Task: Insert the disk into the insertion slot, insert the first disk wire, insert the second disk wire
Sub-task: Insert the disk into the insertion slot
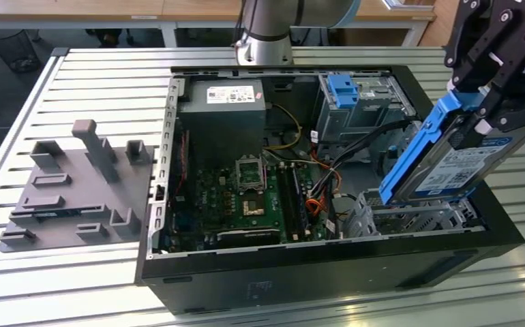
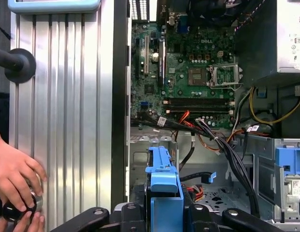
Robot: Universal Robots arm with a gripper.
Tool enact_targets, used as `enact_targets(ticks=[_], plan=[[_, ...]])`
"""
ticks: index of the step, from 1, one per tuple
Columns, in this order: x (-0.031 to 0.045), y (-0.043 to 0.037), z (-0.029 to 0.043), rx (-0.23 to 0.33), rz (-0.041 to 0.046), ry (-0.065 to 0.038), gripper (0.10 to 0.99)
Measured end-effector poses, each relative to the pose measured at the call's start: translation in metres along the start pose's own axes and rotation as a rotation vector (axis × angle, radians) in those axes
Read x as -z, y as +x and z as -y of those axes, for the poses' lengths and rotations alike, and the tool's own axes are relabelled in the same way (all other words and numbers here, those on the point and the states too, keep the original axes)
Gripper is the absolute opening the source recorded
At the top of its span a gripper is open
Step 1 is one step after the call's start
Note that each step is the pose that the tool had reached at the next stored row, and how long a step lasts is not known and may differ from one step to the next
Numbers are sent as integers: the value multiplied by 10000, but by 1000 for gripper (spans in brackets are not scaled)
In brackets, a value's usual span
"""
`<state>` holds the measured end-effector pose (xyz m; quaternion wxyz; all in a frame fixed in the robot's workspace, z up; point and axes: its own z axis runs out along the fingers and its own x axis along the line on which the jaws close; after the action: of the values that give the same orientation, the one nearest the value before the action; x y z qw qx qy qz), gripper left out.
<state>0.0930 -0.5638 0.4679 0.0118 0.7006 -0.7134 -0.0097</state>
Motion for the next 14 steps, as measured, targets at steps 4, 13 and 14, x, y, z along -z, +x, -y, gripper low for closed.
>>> enact_targets(ticks=[4, 13, 14], plan=[[-28, -13, 1, 10, 1, 0, 365], [-83, -63, 2, 11, 2, 1, 365], [-89, -67, 1, 10, 1, 0, 365]])
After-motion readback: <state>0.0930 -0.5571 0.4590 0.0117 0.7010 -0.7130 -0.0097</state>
